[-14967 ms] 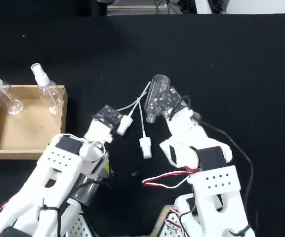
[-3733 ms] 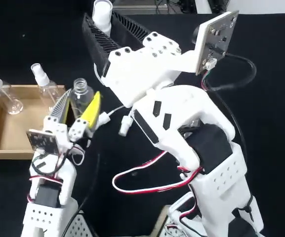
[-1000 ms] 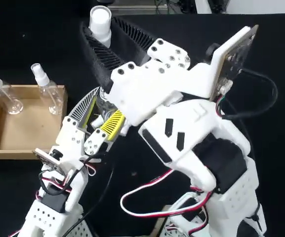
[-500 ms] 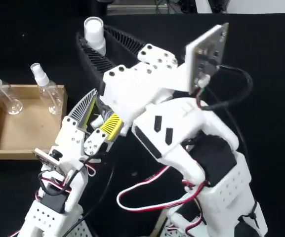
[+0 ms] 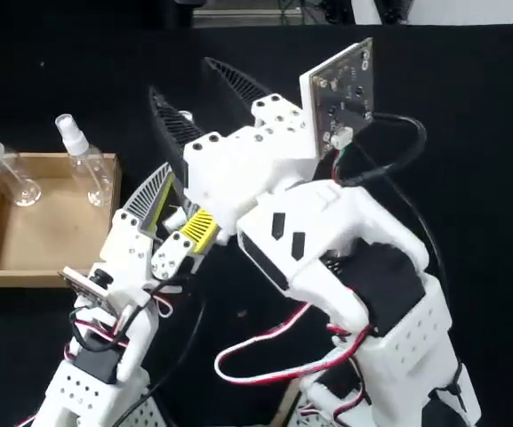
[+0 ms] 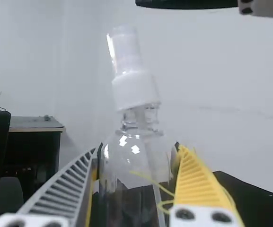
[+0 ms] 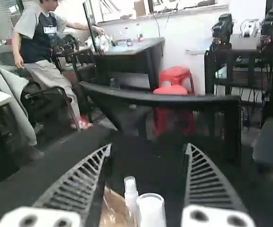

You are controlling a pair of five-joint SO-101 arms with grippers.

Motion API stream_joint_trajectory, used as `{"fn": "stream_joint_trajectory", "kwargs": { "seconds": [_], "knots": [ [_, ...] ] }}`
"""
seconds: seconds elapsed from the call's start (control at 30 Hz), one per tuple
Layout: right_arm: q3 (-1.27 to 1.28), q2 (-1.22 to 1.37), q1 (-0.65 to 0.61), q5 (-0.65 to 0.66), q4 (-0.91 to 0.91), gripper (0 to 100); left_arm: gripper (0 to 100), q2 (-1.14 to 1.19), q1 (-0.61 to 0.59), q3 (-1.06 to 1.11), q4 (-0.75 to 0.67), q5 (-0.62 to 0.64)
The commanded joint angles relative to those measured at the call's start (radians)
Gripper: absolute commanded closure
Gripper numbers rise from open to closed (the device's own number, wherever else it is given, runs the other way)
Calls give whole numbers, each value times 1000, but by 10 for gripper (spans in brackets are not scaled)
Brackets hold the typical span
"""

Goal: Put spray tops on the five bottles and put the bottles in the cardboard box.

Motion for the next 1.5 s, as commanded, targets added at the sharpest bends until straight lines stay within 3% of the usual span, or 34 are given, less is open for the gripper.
{"fn": "stream_joint_trajectory", "kwargs": {
  "seconds": [0.0, 0.2, 0.47, 0.7, 0.97, 1.1, 1.37, 1.47],
  "knots": [
    [-96, -91, -6, 11, 8, 834, 970, -15, 8, 24, -25, 8],
    [-39, -236, 149, 12, 97, 923, 970, -15, 1, 24, -23, 8],
    [242, -443, 419, 12, 164, 877, 970, -15, 4, 24, -23, 6],
    [486, -615, 437, 12, 163, 868, 970, -15, -79, 24, 114, 2],
    [736, -713, 439, 15, 75, 868, 970, -17, -179, 24, 147, 2],
    [834, -733, 439, 107, 8, 868, 971, -18, -222, 1, 270, 2],
    [934, -740, 436, 124, 0, 868, 971, -18, -363, -338, 868, 6],
    [961, -739, 434, 124, -2, 868, 971, -18, -496, -423, 970, 2]
  ]
}}
